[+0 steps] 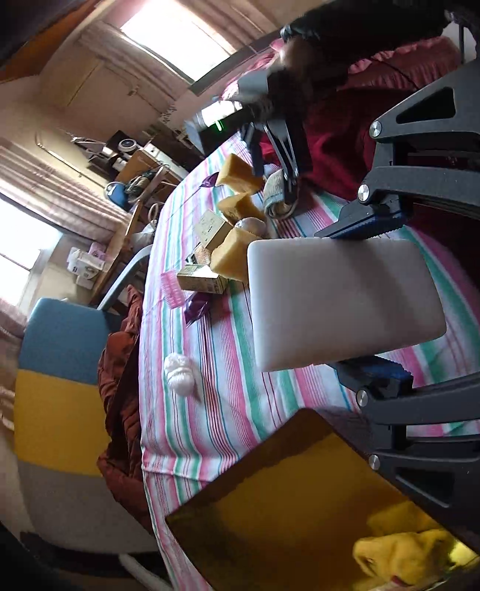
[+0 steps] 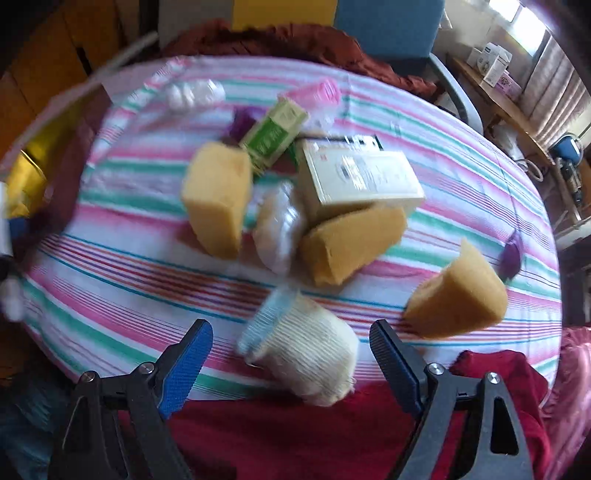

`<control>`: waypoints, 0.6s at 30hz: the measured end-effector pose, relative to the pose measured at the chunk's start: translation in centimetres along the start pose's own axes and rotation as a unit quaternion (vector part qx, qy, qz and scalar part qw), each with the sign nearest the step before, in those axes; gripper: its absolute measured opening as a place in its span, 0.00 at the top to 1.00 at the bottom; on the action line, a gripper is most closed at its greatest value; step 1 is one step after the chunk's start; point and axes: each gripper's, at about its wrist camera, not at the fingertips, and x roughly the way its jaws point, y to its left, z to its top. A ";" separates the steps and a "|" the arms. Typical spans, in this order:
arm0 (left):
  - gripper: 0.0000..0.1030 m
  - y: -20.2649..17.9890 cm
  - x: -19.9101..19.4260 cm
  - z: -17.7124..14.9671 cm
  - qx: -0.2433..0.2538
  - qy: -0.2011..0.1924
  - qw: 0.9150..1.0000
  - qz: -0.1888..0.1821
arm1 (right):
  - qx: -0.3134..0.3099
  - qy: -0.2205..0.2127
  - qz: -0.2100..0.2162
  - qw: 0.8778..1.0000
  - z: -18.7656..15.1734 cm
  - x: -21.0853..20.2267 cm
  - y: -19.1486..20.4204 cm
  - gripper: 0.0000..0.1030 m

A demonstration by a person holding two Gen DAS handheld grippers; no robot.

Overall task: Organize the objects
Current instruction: 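Grasp the white eraser block with left gripper while right grasps white knit sock, then carry eraser and knit sock to the gold tray and release both inside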

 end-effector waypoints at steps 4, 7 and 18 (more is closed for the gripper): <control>0.47 1.0 -1.8 -1.0 -0.012 -0.016 1.000 0.007 | 0.007 0.016 0.010 1.000 -0.3 0.9 -0.5 0.25; 0.47 2.3 -3.5 -1.8 -0.031 -0.032 0.999 0.016 | -0.006 0.006 -0.006 1.000 -0.9 0.4 -0.1 0.30; 0.46 10.4 -11.5 -4.4 -0.137 -0.102 0.980 0.105 | -0.015 -0.127 0.052 0.990 -1.2 -8.1 3.3 0.32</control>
